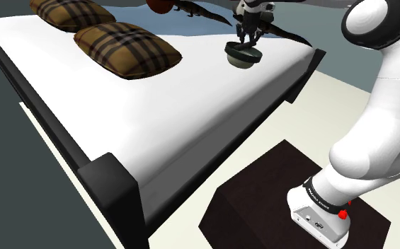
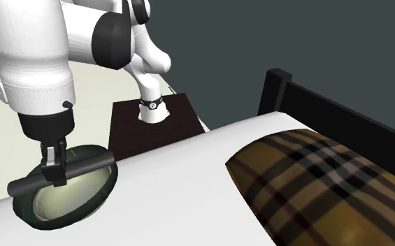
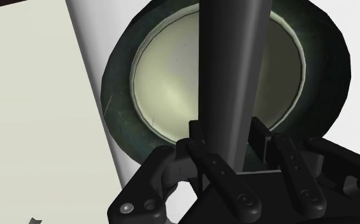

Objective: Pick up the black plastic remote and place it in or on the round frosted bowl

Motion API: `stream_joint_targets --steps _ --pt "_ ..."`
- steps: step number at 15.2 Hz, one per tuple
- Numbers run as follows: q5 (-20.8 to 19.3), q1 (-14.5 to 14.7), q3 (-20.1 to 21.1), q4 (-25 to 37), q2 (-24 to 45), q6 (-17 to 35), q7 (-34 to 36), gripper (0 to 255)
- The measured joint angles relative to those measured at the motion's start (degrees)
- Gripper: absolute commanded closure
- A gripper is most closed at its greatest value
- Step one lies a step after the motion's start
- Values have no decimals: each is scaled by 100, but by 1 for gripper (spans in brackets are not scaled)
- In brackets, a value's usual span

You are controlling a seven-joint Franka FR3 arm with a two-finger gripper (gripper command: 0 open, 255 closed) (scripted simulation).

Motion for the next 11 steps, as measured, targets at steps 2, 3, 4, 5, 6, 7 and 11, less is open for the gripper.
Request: stream_joint_targets --steps 2,3,4,5,6,7,11 --pt "0 -2 0 -19 -3 18 4 255" --pt "0 -3 0 -20 -3 20 3 255" --pt "0 -3 0 -24 -5 22 3 255" --pt "0 -3 0 -25 -5 22 4 255" --pt "0 -4 0 -28 -6 24 4 0" --pt "-1 -6 -2 -31 -7 25 4 0" --pt "-1 -8 -3 -34 -8 25 2 0"
